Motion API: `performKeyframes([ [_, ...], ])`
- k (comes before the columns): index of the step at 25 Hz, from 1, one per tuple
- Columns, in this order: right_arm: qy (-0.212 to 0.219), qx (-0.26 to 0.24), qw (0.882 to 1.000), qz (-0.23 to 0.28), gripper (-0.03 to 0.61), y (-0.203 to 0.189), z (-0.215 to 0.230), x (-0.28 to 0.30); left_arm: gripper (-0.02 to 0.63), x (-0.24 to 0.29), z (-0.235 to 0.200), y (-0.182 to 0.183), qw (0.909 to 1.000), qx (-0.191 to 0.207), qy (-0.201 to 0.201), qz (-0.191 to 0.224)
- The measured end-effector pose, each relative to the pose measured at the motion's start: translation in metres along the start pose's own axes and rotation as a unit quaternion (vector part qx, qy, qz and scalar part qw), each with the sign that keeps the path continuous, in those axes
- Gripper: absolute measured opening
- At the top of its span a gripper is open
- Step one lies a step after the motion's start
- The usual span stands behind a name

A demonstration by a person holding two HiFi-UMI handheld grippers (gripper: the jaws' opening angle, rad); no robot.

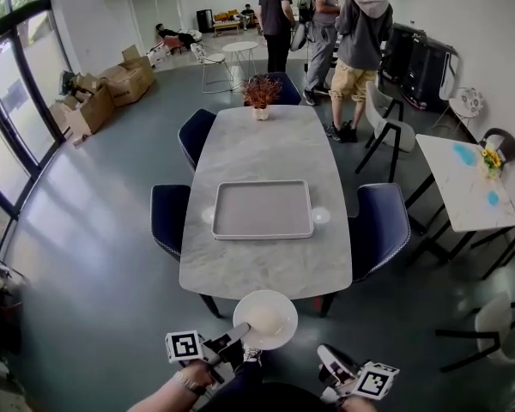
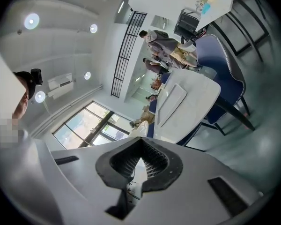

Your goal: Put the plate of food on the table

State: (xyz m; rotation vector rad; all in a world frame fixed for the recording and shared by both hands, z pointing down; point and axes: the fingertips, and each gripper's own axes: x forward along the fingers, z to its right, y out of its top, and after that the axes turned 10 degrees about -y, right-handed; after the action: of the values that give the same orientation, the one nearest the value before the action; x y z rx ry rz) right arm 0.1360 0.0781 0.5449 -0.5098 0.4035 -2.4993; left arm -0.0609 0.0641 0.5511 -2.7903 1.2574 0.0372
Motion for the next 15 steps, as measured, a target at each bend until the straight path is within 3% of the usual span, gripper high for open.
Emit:
performKeyframes([
  [8,-0.025,0.013,1.0,0.012,0.009,0.022,-0.016,0.072,0.034,0.027,-0.017,0.098,0.9999,-0.009,-0.003,-0.003],
  [15,-0.043,0.022,0.998,0.032,0.009,0.041,-0.023,0.112,0.034,0.046,-0.042,0.177,0.9995,-0.012,0.013,0.025],
])
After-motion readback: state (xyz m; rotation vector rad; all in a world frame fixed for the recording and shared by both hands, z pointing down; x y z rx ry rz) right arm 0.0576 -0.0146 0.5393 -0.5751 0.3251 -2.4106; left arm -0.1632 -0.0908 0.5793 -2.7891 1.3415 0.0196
